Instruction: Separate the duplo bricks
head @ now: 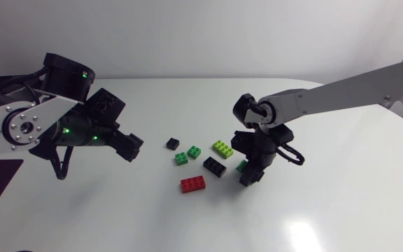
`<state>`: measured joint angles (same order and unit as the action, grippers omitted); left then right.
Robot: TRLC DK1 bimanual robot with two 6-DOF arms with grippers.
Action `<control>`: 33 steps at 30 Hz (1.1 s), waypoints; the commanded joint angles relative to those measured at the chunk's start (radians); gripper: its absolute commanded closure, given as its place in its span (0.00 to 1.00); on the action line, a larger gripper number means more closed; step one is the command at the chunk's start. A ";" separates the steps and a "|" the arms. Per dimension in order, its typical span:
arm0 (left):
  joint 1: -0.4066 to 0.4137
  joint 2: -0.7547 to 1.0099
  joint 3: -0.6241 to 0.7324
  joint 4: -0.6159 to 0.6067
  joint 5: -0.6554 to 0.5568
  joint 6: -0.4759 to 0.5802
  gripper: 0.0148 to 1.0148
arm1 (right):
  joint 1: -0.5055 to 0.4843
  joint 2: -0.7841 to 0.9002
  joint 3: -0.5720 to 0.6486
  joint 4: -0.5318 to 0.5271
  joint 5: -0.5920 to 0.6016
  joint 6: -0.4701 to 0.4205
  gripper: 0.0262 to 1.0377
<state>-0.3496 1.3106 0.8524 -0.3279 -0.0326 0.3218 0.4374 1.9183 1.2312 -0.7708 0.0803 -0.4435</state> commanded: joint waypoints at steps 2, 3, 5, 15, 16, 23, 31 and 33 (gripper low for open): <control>-0.023 -0.011 -0.021 -0.007 -0.013 0.014 0.04 | -0.016 0.041 0.019 -0.032 0.019 -0.026 0.93; -0.028 -0.010 -0.023 -0.007 -0.016 0.014 0.04 | -0.019 0.042 0.019 -0.032 0.021 -0.026 0.92; -0.034 -0.008 -0.027 -0.005 -0.018 0.011 0.04 | -0.020 0.042 0.021 -0.035 0.027 -0.026 0.87; -0.060 -0.014 -0.021 -0.014 -0.046 0.011 0.04 | -0.005 0.035 0.028 -0.045 0.030 -0.024 0.37; -0.060 -0.016 -0.021 -0.013 -0.050 0.010 0.04 | -0.002 0.031 0.025 -0.044 0.029 -0.024 0.30; -0.063 -0.033 -0.024 -0.014 -0.070 0.010 0.04 | 0.011 -0.044 -0.018 0.002 0.021 -0.026 0.12; -0.060 -0.062 -0.041 -0.019 -0.075 0.008 0.04 | 0.006 -0.196 -0.104 0.070 -0.036 -0.029 0.10; -0.057 -0.067 -0.053 -0.014 -0.075 0.008 0.04 | 0.001 -0.208 -0.107 0.073 -0.048 -0.029 0.10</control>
<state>-0.4068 1.2598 0.8375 -0.3370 -0.1043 0.3214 0.4404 1.7248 1.1591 -0.7032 0.0383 -0.4568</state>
